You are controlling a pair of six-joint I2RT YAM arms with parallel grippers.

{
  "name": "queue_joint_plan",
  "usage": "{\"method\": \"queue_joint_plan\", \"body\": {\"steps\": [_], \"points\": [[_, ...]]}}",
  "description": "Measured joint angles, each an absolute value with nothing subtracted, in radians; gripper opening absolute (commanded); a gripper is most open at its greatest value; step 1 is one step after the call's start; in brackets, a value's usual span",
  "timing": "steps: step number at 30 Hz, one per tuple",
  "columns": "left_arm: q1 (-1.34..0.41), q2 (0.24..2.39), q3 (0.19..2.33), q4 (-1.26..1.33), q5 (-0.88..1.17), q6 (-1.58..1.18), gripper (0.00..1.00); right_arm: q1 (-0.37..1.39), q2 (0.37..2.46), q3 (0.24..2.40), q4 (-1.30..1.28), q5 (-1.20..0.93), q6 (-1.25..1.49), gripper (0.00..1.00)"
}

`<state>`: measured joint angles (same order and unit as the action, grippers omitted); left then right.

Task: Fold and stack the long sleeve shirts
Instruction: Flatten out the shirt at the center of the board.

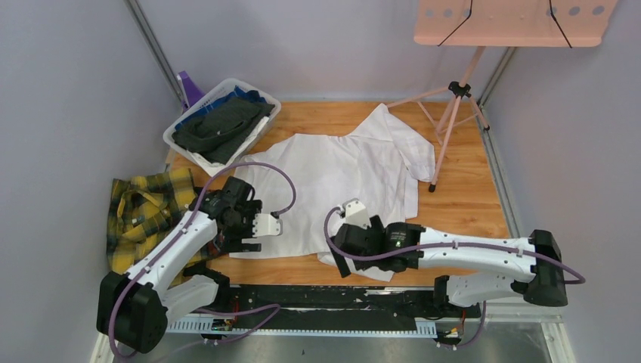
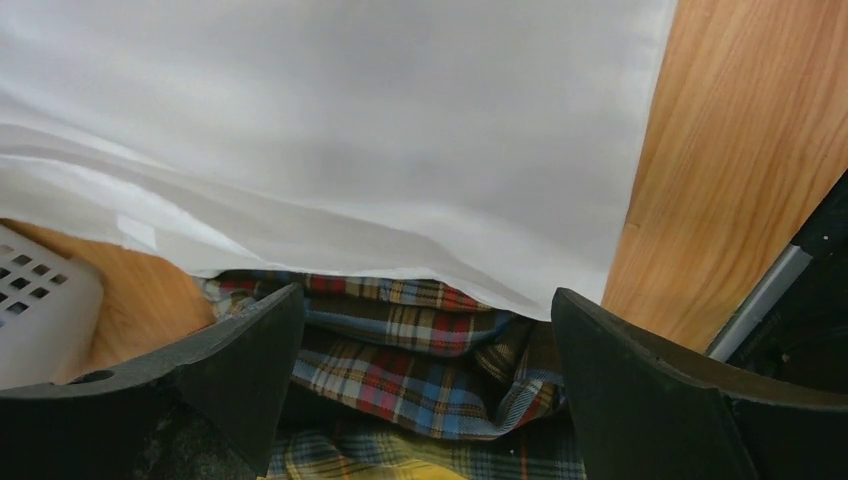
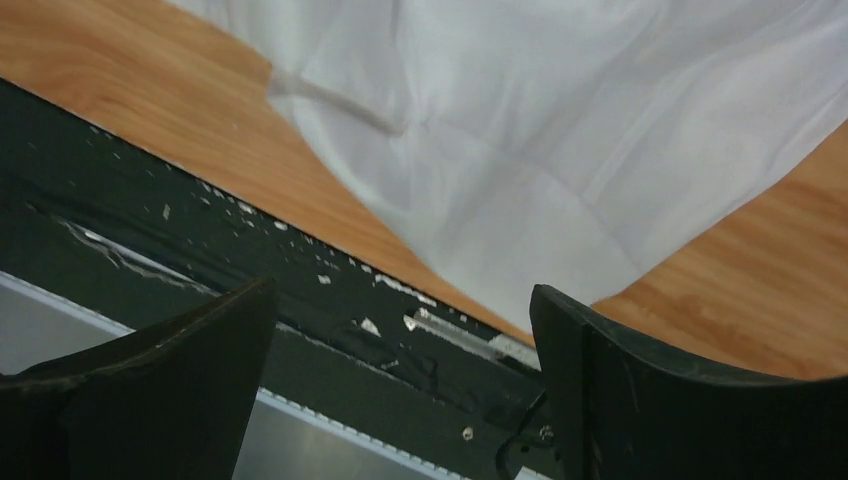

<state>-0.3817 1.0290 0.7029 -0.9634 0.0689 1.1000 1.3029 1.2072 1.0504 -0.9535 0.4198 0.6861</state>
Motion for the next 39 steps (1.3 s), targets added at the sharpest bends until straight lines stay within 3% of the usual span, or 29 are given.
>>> {"method": "queue_joint_plan", "body": {"steps": [8,14,20,23,24,27,29,31,35,39], "points": [[-0.371,1.057,0.619,-0.907,0.072,1.135,0.99,1.385,1.237,0.887,-1.009,0.324,0.905,1.0],[-0.371,1.077,0.548,-0.8,0.029,1.147,0.86,1.362,1.278,0.812,-0.949,0.322,0.922,0.89],[-0.364,1.131,0.543,-0.684,-0.023,1.133,0.6,1.232,1.377,0.783,-0.847,0.322,0.874,0.44],[-0.355,1.149,0.55,-0.649,-0.036,1.119,0.46,1.165,1.377,0.759,-0.802,0.321,0.849,0.03],[-0.353,1.153,0.556,-0.647,-0.035,1.11,0.37,1.149,1.374,0.751,-0.79,0.322,0.845,0.0],[-0.352,1.155,0.594,-0.657,-0.031,1.093,0.28,1.135,1.332,0.735,-0.798,0.317,0.851,0.0],[-0.352,1.155,0.621,-0.675,-0.031,1.084,0.28,1.135,1.271,0.738,-0.831,0.305,0.863,0.0],[-0.352,1.151,0.648,-0.702,-0.03,1.079,0.35,1.135,1.193,0.75,-0.88,0.282,0.876,0.0],[-0.352,1.086,0.675,-0.8,-0.003,1.074,0.72,1.135,1.034,0.844,-1.026,0.244,0.922,0.0],[-0.352,0.975,0.681,-0.904,0.058,1.084,0.78,1.112,0.961,1.0,-1.159,0.244,0.946,0.0]]}}
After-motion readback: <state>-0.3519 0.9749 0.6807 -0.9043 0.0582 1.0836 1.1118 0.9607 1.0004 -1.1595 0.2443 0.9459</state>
